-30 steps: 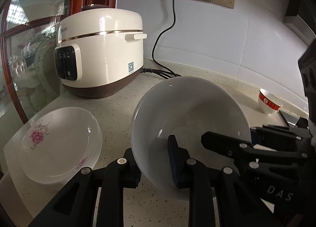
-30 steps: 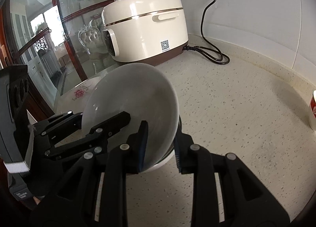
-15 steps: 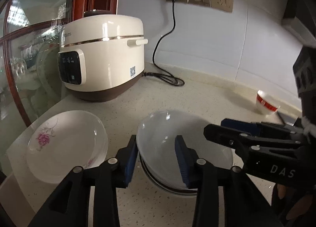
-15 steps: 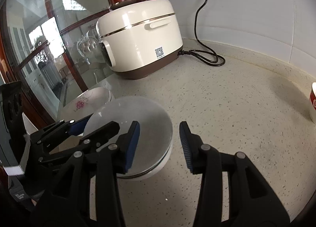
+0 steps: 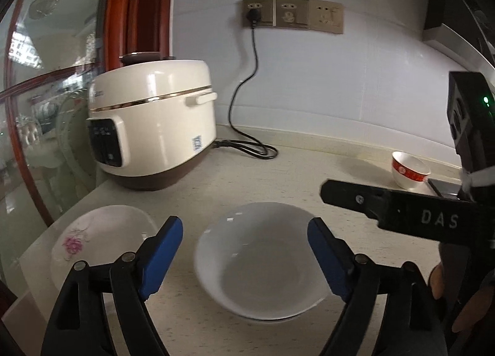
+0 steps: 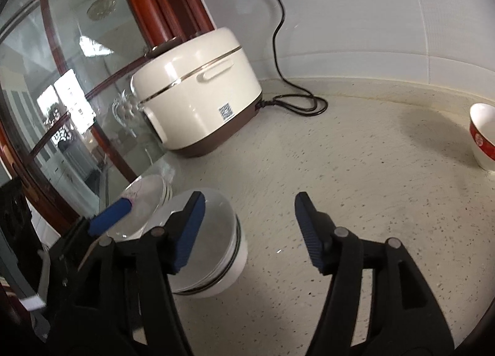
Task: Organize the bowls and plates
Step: 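Move both grippers to the red-and-white bowl by the stove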
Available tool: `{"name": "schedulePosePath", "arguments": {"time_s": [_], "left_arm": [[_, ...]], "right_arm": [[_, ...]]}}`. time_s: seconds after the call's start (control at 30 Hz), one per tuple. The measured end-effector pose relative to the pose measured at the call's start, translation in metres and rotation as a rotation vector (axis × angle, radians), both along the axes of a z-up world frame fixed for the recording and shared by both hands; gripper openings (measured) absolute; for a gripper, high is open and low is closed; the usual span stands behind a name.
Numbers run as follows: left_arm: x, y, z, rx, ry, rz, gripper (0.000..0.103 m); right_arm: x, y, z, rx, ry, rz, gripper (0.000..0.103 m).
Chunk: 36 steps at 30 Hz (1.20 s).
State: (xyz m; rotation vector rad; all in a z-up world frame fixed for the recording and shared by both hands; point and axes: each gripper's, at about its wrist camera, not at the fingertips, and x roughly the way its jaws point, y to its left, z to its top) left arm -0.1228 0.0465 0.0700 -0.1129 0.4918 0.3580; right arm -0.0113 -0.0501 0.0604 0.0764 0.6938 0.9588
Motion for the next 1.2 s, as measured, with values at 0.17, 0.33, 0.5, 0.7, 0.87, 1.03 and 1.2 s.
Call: {"name": "schedulePosePath", "arguments": {"time_s": [0.17,0.33,0.5,0.7,0.87,1.03,1.2], "left_arm": [[0.019,-0.016,0.003,-0.053,0.005,-0.062,0.084],[0.043,-0.038,0.008,-0.082,0.006,-0.114,0.084],[0.083,-0.068,0.011,-0.089,0.025,-0.163,0.084],[0.164,-0.090,0.000,-0.227,0.113,-0.167,0.084],[0.226,-0.105,-0.018,-0.304,0.135,-0.189,0.084],[0.258,-0.105,-0.020,-0.430,0.039,-0.195,0.084],[0.294,-0.096,-0.037,-0.592,0.028,-0.244,0.084]], "right_arm": [[0.009,-0.021,0.010,0.035,-0.011,-0.081,0.070],[0.029,-0.064,0.020,0.117,0.007,-0.251,0.074],[0.047,-0.127,0.028,0.213,0.031,-0.488,0.075],[0.065,-0.222,0.014,0.360,0.108,-0.815,0.078],[0.080,-0.252,-0.008,0.386,0.205,-0.943,0.078],[0.085,-0.245,-0.010,0.295,0.167,-0.949,0.078],[0.099,-0.226,-0.012,0.201,0.117,-0.932,0.078]]}}
